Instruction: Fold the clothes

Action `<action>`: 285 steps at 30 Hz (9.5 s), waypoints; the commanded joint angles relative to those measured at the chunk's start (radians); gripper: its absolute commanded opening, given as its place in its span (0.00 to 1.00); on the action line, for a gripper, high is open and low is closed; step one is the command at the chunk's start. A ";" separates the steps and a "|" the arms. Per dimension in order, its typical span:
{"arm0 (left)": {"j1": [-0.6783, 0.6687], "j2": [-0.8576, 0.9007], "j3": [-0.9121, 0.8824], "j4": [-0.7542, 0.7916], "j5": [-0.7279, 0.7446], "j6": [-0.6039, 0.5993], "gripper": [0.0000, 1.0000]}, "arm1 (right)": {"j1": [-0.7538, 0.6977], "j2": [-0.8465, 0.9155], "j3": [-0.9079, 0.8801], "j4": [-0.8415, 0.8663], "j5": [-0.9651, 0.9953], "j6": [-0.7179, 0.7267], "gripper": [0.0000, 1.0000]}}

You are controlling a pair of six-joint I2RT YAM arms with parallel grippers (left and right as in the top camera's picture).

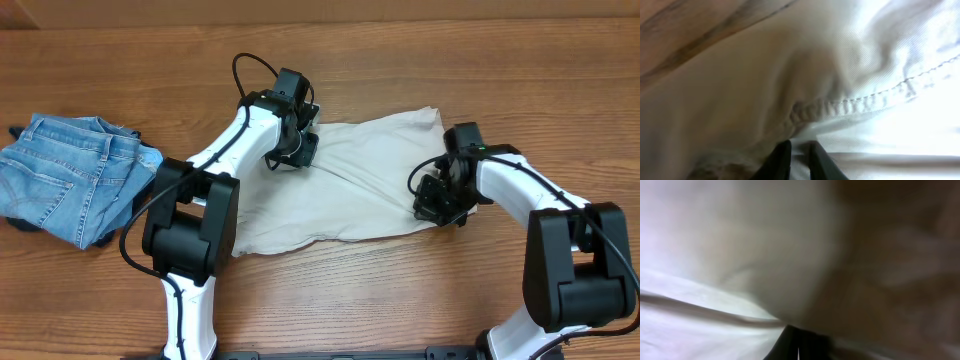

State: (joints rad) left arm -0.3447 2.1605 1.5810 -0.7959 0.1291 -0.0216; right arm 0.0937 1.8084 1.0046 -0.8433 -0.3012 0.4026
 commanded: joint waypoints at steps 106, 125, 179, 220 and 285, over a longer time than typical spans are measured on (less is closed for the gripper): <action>0.039 -0.330 0.188 -0.437 -0.250 -0.249 0.04 | -0.117 -0.449 0.047 -0.054 0.086 0.060 0.06; 0.253 -0.330 0.170 -0.601 -0.341 -0.280 0.58 | 0.068 0.061 0.044 0.266 -0.060 -0.126 0.04; 0.337 -0.203 -0.531 0.309 0.490 -0.331 0.80 | 0.224 0.068 0.104 0.150 -0.077 0.138 0.06; 0.030 -0.392 0.245 -0.531 -0.344 -0.170 0.04 | -0.065 -0.202 0.175 -0.027 0.006 0.108 0.04; -0.182 -0.207 0.463 -0.736 -0.493 -0.261 0.04 | -0.188 0.037 0.151 0.145 -0.333 0.060 0.05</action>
State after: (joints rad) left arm -0.4416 1.8660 2.0243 -1.5497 -0.4252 -0.2367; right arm -0.0502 1.8732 1.1404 -0.6609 -0.6041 0.5598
